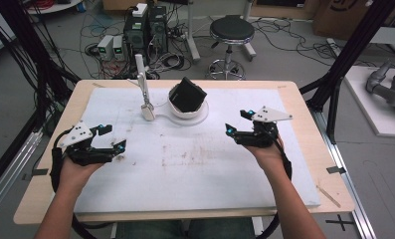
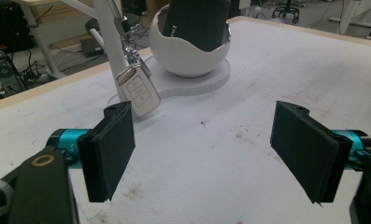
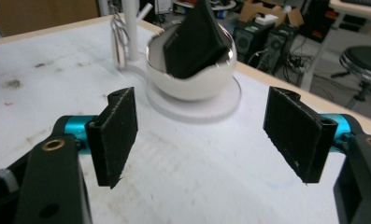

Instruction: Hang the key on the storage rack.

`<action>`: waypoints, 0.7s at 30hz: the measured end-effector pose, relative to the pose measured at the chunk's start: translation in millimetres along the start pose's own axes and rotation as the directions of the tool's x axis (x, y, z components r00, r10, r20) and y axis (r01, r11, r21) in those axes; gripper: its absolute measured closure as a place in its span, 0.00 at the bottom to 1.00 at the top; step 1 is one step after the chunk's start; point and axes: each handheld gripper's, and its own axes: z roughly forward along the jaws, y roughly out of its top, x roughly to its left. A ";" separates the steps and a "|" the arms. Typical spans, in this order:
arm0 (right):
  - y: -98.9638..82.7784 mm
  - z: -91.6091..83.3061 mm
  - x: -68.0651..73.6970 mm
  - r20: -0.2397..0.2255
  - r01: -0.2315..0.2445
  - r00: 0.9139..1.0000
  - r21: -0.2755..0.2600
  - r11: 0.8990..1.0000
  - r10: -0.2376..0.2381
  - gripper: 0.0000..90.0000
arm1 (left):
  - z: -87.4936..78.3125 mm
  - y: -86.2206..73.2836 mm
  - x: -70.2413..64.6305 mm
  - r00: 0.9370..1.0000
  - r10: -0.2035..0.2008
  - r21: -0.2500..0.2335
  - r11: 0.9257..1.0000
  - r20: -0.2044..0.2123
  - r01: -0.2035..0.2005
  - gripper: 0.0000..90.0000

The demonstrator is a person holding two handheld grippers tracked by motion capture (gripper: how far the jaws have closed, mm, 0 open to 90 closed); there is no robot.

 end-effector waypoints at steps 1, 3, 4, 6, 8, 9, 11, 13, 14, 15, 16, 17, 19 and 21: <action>-5.5 -2.6 -1.7 0.003 -0.014 1.000 0.003 1.000 0.014 0.28 | 1.0 -0.6 0.7 1.000 -0.003 0.005 1.000 -0.001 0.003 0.24; -15.0 -7.4 -5.1 0.018 -0.037 0.999 0.004 0.999 0.037 0.27 | 2.1 -1.1 1.1 1.000 -0.004 0.006 1.000 -0.002 0.004 0.24; -19.1 -9.6 -6.5 0.020 -0.049 0.999 0.000 0.999 0.049 0.26 | 2.1 -1.1 1.1 1.000 -0.004 0.006 1.000 -0.002 0.004 0.24; -26.8 -13.6 -8.8 0.033 -0.060 0.998 -0.007 0.998 0.060 0.24 | 3.1 -1.5 1.3 1.000 -0.003 0.009 1.000 -0.001 0.003 0.24; -32.8 -16.6 -10.1 0.041 -0.072 0.997 -0.009 0.997 0.072 0.24 | 4.5 -2.2 1.5 1.000 -0.005 0.011 1.000 0.001 0.005 0.24; -35.5 -17.5 -10.7 0.043 -0.073 0.996 -0.012 0.997 0.073 0.24 | 4.5 -2.2 1.5 1.000 -0.005 0.011 1.000 0.001 0.005 0.24; -38.0 -18.4 -11.1 0.048 -0.071 0.996 -0.014 0.997 0.072 0.24 | 5.3 -2.6 1.9 1.000 -0.008 0.009 1.000 0.002 0.008 0.24; -45.4 -19.3 -10.8 0.050 -0.086 0.995 -0.011 0.996 0.086 0.24 | 5.8 -3.0 2.3 1.000 -0.010 0.009 1.000 0.001 0.010 0.24; -47.4 -19.1 -11.1 0.051 -0.085 0.995 -0.008 0.996 0.085 0.23 | 5.8 -3.0 2.3 1.000 -0.010 0.009 1.000 0.001 0.010 0.24; -47.4 -19.1 -11.1 0.051 -0.085 0.995 -0.008 0.996 0.085 0.23 | 5.6 -3.0 2.1 1.000 -0.012 0.008 1.000 -0.001 0.012 0.24; -50.9 -19.0 -11.3 0.055 -0.094 0.994 -0.003 0.996 0.094 0.23 | 5.2 -2.6 2.2 1.000 -0.007 0.006 1.000 0.004 0.006 0.24; -51.7 -18.9 -11.2 0.055 -0.098 0.994 -0.001 0.995 0.098 0.23 | 4.6 -2.0 1.8 1.000 -0.008 0.001 1.000 0.002 0.008 0.24; -52.4 -18.8 -11.3 0.056 -0.101 0.993 0.002 0.995 0.100 0.23 | 4.4 -1.8 1.7 1.000 -0.010 -0.001 1.000 0.003 0.010 0.24; -52.6 -19.3 -11.8 0.063 -0.105 0.992 -0.002 0.994 0.105 0.23 | 4.2 -1.8 1.6 1.000 -0.009 -0.001 1.000 0.003 0.009 0.24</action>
